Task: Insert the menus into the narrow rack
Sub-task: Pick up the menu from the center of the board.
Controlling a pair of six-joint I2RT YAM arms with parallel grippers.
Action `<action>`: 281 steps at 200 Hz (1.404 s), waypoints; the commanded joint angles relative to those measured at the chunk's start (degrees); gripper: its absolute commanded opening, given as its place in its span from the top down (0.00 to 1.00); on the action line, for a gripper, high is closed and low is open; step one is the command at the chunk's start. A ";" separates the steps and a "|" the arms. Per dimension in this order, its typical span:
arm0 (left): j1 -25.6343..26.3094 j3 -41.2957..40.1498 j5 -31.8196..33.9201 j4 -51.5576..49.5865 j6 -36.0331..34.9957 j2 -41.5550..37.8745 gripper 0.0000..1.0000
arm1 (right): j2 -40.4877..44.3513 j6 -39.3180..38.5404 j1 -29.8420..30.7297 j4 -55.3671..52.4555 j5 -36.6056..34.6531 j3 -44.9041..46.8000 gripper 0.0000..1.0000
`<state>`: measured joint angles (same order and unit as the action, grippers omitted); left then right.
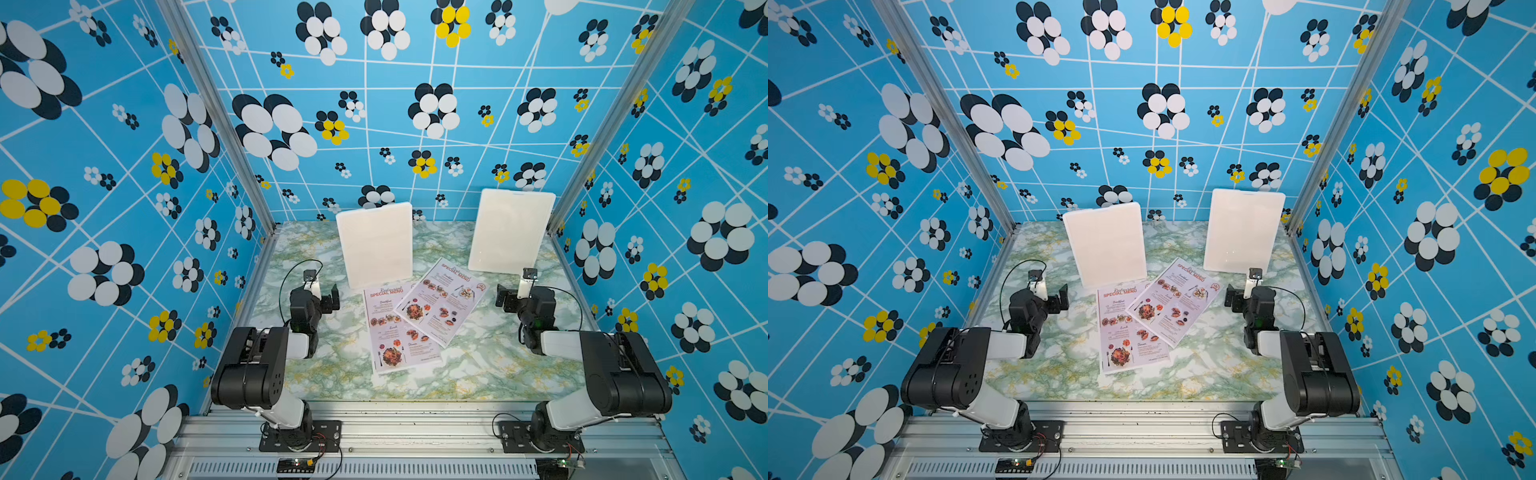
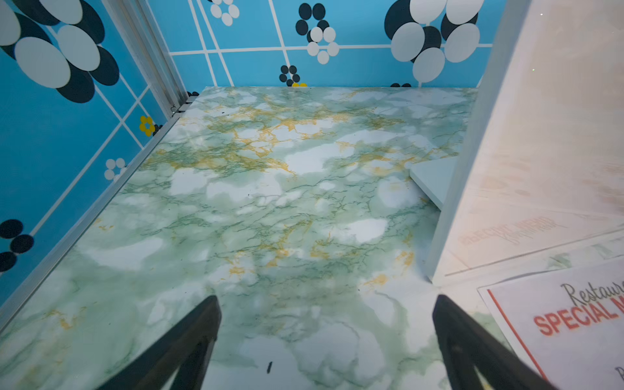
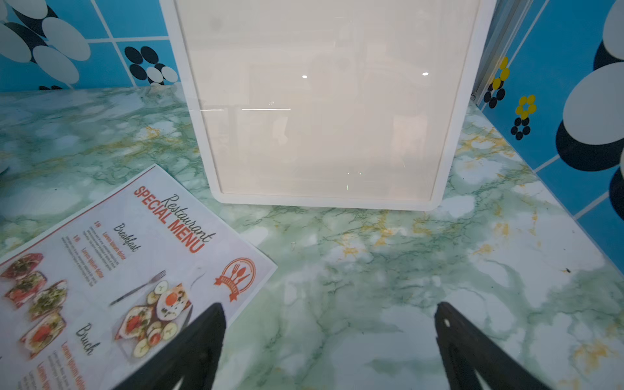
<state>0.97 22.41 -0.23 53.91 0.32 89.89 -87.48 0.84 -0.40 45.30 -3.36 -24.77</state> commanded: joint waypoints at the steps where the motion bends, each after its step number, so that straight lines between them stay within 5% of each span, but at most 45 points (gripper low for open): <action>1: 0.28 -0.45 0.08 -1.02 -0.73 -1.03 0.01 | 1.05 0.56 0.20 -0.72 -0.51 0.72 0.01; 64: 0.25 -0.39 0.10 -0.95 -0.67 -1.02 0.00 | 1.09 0.56 0.20 -0.57 -0.77 0.91 0.01; 104: 0.18 -1.28 3.75 0.82 0.57 -1.13 0.01 | 2.28 4.28 1.02 0.57 -11.79 2.08 0.01; 160: 0.33 -4.32 11.71 4.73 3.19 -2.83 0.00 | 2.54 2.75 1.02 -0.86 -8.37 1.17 0.01; 193: 0.48 -5.17 11.60 5.54 3.07 -3.82 0.00 | 7.57 5.84 1.11 -8.65 -15.76 -0.32 0.01; 208: 0.58 -5.88 11.20 6.28 2.66 -4.77 0.01 | 10.73 10.80 1.11 -20.24 -19.58 -3.91 0.01; 236: 0.87 -7.65 15.99 -0.70 4.00 -16.39 0.01 | 12.88 14.37 2.17 -37.35 -22.37 -10.87 0.01; 262: 1.51 -11.20 12.15 4.50 3.22 -21.24 0.00 | 19.50 23.00 3.66 -37.21 -13.81 -9.71 0.01; 281: 1.32 -12.90 4.61 8.39 4.03 -22.73 0.01 | 17.41 23.31 4.19 -39.88 7.90 -14.51 0.01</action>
<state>2.07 12.01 11.84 57.87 3.44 68.47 -68.73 18.87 2.85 12.78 -16.23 -34.87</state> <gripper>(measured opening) 0.995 0.987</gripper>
